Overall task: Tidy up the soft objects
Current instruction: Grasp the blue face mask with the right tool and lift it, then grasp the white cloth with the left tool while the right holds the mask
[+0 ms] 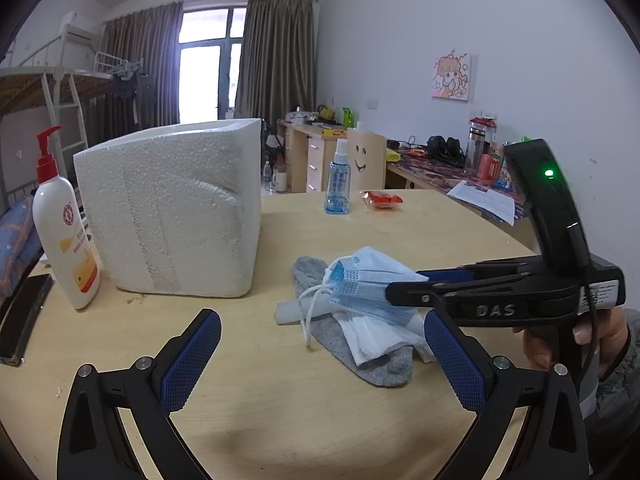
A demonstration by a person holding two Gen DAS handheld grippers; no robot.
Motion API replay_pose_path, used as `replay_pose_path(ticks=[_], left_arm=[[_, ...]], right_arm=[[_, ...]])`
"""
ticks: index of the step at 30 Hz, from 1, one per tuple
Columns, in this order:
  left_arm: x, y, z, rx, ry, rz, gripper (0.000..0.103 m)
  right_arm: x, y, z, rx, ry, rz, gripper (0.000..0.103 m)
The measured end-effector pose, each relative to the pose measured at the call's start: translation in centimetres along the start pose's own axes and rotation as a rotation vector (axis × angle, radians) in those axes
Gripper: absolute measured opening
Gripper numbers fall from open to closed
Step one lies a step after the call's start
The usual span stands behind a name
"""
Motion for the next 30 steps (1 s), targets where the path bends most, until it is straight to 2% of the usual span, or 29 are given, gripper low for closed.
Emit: replay_pose_path(ticks=[6, 8, 10, 12, 21, 30], left_arm=[[0.0, 0.5, -0.2, -0.019, -0.005, -0.008, 0.102], [0.0, 0.7, -0.3, -0.029, -0.012, -0.010, 0.102], [0.1, 0.9, -0.3, -0.035, -0.012, -0.012, 0.102], [0.2, 0.9, -0.3, -0.038, -0.008, -0.012, 0.102], [1.6, 1.5, 0.1, -0.051, 0.013, -0.026, 0.102], [2.5, 3.0, 0.4, -0.091, 0.024, -0.036, 0.102]], right_arm=[[0.0, 1.4, -0.3, -0.034, -0.020, -0.033, 0.049], [0.0, 1.4, -0.3, -0.029, -0.023, -0.037, 0.028], [0.2, 1.3, -0.3, -0.032, -0.019, -0.041, 0.019], [0.4, 1.0, -0.3, -0.029, 0.000, -0.039, 0.015], [0.7, -2.6, 0.3, 0.059, 0.057, 0.007, 0.015], [2.9, -6.4, -0.6, 0.130, 0.149, -0.032, 0.015]])
Point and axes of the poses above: each gripper's, at about its wrist camera, not at the fingertips, and y roughly the way its jaws point, x to its right, z to its top, the point moved 7 cm from there along y, roughly the way its jaws point, and after that the axes turned 1 degree about z, right-handed, at the moved point
